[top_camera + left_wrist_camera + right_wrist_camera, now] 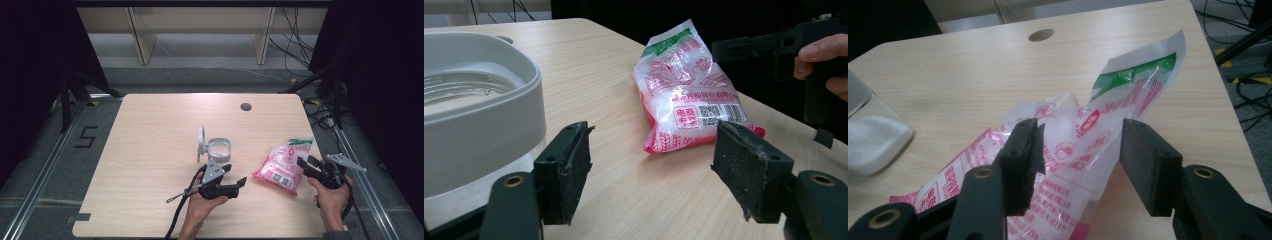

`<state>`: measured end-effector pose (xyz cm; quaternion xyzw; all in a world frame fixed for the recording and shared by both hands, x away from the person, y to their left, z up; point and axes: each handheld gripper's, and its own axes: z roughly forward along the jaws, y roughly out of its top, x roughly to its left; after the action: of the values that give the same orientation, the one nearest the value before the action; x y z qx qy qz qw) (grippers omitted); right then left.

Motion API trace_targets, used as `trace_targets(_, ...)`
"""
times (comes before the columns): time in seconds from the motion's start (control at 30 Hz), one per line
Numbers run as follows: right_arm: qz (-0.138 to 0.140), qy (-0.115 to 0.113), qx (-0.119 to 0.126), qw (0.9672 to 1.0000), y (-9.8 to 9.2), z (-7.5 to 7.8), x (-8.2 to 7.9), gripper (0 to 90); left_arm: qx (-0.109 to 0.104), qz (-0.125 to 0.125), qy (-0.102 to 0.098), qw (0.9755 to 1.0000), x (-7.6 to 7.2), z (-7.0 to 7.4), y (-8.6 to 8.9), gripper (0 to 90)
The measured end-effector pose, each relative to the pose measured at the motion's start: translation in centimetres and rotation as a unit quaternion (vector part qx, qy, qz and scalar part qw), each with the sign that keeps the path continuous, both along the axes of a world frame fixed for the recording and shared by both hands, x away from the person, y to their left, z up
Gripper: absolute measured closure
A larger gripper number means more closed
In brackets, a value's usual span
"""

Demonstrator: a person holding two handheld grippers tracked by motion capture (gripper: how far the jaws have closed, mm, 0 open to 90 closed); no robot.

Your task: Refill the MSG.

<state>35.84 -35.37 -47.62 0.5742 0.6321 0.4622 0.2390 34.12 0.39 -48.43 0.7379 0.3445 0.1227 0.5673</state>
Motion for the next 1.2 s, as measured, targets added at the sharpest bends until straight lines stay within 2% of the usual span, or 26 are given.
trace_targets(0.03, 0.001, -0.009, 0.008, 0.9999, 0.0, 0.0, -0.2, 49.1, 0.001, -0.002, -0.001, 1.0, 0.0, 0.0, 0.0, 30.7)
trace_targets(0.07, 0.0, -0.015, -0.002, 0.9999, 0.0, 0.0, -0.3, 48.5, 0.0, -0.003, -0.001, 1.0, -0.1, 0.0, 0.0, 30.6)
trace_targets(0.17, -0.001, -0.017, -0.006, 0.9998, 0.1, 0.1, -0.8, 48.0, 0.0, -0.006, 0.002, 1.0, -0.3, 0.0, 0.1, 30.6)
trace_targets(0.2, -0.01, -0.015, -0.001, 0.9998, 0.3, 0.2, -1.0, 47.6, -0.004, -0.005, 0.003, 1.0, -0.4, 0.0, 0.0, 30.7)
trace_targets(0.27, -0.007, -0.023, -0.001, 0.9997, 0.3, 0.3, -1.2, 47.3, -0.005, -0.008, 0.001, 1.0, -0.5, 0.0, 0.2, 30.6)
trace_targets(0.3, -0.008, -0.028, -0.005, 0.9996, 0.3, 0.3, -1.3, 46.8, 0.001, -0.008, -0.003, 1.0, -0.5, 0.0, 0.4, 30.6)
trace_targets(0.33, -0.011, -0.023, 0.002, 0.9997, 0.5, 0.5, -1.6, 46.4, 0.002, -0.007, -0.002, 1.0, -0.6, 0.1, 0.5, 30.6)
trace_targets(0.4, -0.002, -0.018, 0.001, 0.9998, 0.8, 0.7, -2.0, 46.4, -0.002, -0.004, -0.006, 1.0, -0.7, 0.2, 0.8, 30.6)
trace_targets(0.47, 0.011, -0.025, -0.012, 0.9996, 1.1, 0.7, -2.2, 45.8, -0.005, -0.001, -0.004, 1.0, -0.9, 0.3, 1.0, 30.6)
trace_targets(0.5, 0.02, -0.029, -0.022, 0.9991, 1.2, 0.7, -2.3, 45.6, 0.002, -0.002, -0.005, 1.0, -0.9, 0.3, 1.2, 30.5)
trace_targets(0.53, 0.011, -0.02, 0.0, 0.9997, 1.7, 0.7, -2.6, 45.6, -0.002, -0.003, -0.006, 1.0, -0.9, 0.4, 1.3, 30.5)
trace_targets(0.57, 0.029, -0.033, -0.002, 0.999, 1.7, 0.7, -2.6, 45.5, -0.006, -0.004, -0.006, 1.0, -0.8, 0.4, 1.3, 30.4)
trace_targets(0.6, 0.027, -0.03, 0.002, 0.9992, 2.0, 0.7, -2.8, 45.3, 0.0, 0.001, -0.005, 1.0, -0.9, 0.5, 1.3, 30.4)
trace_targets(0.63, 0.03, -0.022, -0.007, 0.9993, 2.1, 0.9, -3.0, 45.1, -0.003, -0.001, -0.007, 1.0, -1.0, 0.5, 1.3, 30.4)
trace_targets(0.7, 0.046, -0.031, -0.015, 0.9983, 2.4, 0.8, -3.2, 44.7, -0.002, 0.0, -0.008, 1.0, -1.1, 0.6, 1.4, 30.3)
trace_targets(0.73, 0.051, -0.028, -0.011, 0.9982, 2.6, 0.8, -3.4, 44.5, 0.004, -0.001, -0.009, 1.0, -1.1, 0.6, 1.5, 30.3)
trace_targets(0.77, 0.055, -0.025, -0.003, 0.9982, 2.9, 0.8, -3.5, 44.4, 0.0, 0.0, -0.009, 1.0, -1.2, 0.6, 1.5, 30.3)
trace_targets(0.8, 0.065, -0.038, 0.004, 0.9971, 3.1, 0.6, -3.5, 44.3, 0.006, -0.001, -0.008, 0.9999, -1.2, 0.6, 1.6, 30.3)
trace_targets(0.83, 0.063, -0.032, 0.005, 0.9975, 3.4, 0.7, -3.7, 44.2, 0.005, -0.003, -0.009, 0.9999, -1.1, 0.6, 1.7, 30.3)
trace_targets(0.9, 0.086, -0.029, -0.006, 0.9959, 3.6, 0.5, -3.7, 43.7, 0.01, 0.001, -0.008, 0.9999, -1.2, 0.6, 1.9, 30.4)
trace_targets(0.93, 0.087, -0.029, 0.003, 0.9958, 4.0, 0.4, -3.8, 43.5, 0.007, 0.001, -0.008, 0.9999, -1.3, 0.6, 2.0, 30.3)
trace_targets(0.97, 0.085, -0.014, 0.019, 0.9961, 4.4, 0.4, -4.1, 43.2, 0.005, 0.002, -0.008, 1.0, -1.3, 0.7, 2.1, 30.3)
trace_targets(1.07, 0.1, -0.013, 0.008, 0.9948, 4.9, 0.1, -4.0, 42.9, 0.007, 0.008, -0.01, 0.9999, -1.2, 1.3, 2.4, 30.2)
trace_targets(1.1, 0.115, -0.02, -0.009, 0.9932, 4.8, 0.1, -3.9, 42.7, 0.008, 0.007, -0.012, 0.9999, -1.2, 1.5, 2.6, 30.2)
trace_targets(1.17, 0.11, -0.017, 0.008, 0.9937, 5.3, 0.0, -4.1, 42.7, 0.011, 0.012, -0.015, 0.9998, -1.3, 1.7, 2.9, 30.2)
trace_targets(1.2, 0.123, -0.017, -0.002, 0.9923, 5.1, 0.0, -4.0, 42.7, 0.012, 0.015, -0.016, 0.9997, -1.4, 1.7, 3.0, 30.1)
